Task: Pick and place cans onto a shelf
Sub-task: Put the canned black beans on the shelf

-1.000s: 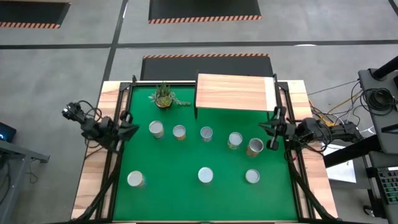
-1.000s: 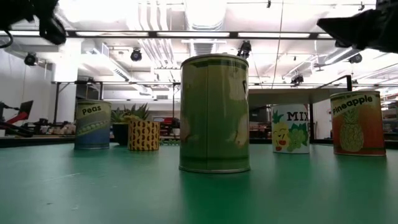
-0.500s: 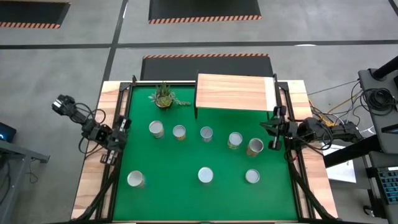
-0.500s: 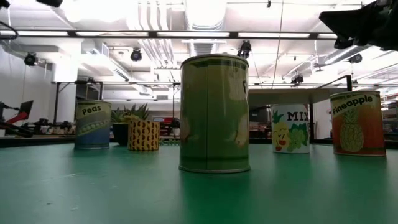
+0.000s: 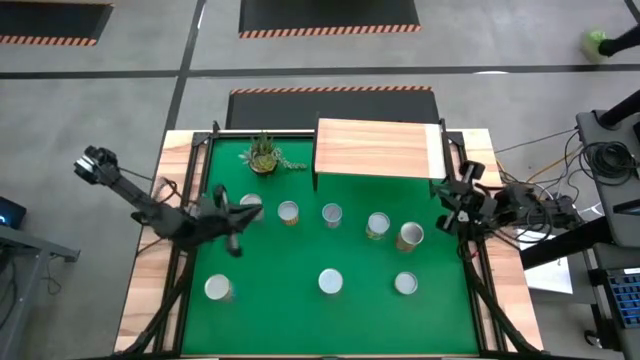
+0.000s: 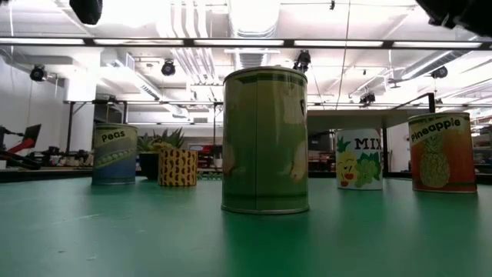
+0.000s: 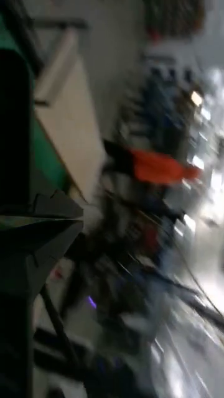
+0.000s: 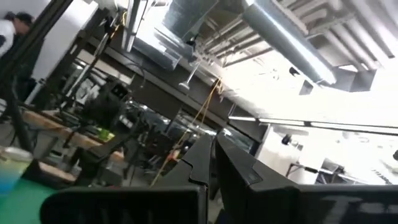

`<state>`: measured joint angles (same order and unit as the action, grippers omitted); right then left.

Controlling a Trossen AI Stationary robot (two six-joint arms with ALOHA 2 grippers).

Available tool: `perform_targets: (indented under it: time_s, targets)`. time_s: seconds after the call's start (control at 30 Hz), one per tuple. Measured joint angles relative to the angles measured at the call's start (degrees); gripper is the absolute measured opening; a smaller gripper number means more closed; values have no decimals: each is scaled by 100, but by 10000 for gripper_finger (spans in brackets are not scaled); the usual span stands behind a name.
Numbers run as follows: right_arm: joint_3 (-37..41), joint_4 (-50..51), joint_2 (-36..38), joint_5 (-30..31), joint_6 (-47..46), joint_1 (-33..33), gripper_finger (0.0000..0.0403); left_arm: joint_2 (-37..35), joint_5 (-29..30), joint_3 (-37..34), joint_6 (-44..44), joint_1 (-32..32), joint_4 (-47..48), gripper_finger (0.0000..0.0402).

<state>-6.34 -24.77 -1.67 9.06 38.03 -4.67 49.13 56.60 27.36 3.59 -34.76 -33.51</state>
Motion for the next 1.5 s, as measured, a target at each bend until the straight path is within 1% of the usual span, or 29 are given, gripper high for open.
perform_targets:
  time_s: [0.07,0.13,0.17,0.27,0.37,0.5,0.6,0.73,0.8,0.87,0.93,1.07,1.2,1.37,1.43,1.5]
  targets:
    - [-118,-15,-1,-2,-245,0,13,346,206,482,581,21,1091,0]
    - [-212,-12,-1,-8,-505,0,13,689,131,983,1123,81,2163,0]
    - [-246,-11,-4,-31,-589,0,13,856,-23,1262,1338,127,2700,0]
    - [-294,-35,-71,-267,-642,0,13,1392,-742,2083,1747,325,4090,0]
    - [-296,-280,-269,-489,-591,-1,13,2004,-1437,2828,1840,562,5107,0]
    - [-305,-734,-624,-493,-577,-2,13,2798,-2477,3872,1953,982,6660,0]
    - [-339,-883,-870,-455,-492,-2,13,3391,-3132,4627,2129,1346,7796,0]
    - [-562,-890,-1136,-451,-347,-2,13,4117,-3941,5397,2308,1802,9204,0]
    - [-699,-826,-1257,-449,-317,-2,13,4429,-4165,5620,2275,1991,9736,0]
    - [-835,-723,-1357,-438,-341,-2,13,4682,-4224,5707,2140,2154,10104,0]
    - [-966,-450,-1421,-436,-350,-2,13,4865,-4265,5679,1963,2329,10265,0]
    - [-1204,201,-1540,-327,-350,-2,13,5098,-4658,5410,1519,2755,10171,0]
    - [-1377,527,-1623,3,-370,-2,13,5237,-4666,5188,1175,3203,9806,0]
    - [-1468,717,-1658,152,-504,0,13,5240,-4668,5092,851,3711,9467,1]
    - [-1485,770,-1650,153,-506,0,13,5216,-4672,5108,807,3856,9480,10]
    - [-1485,787,-1646,153,-506,0,13,5190,-4750,5124,797,3977,9474,28]
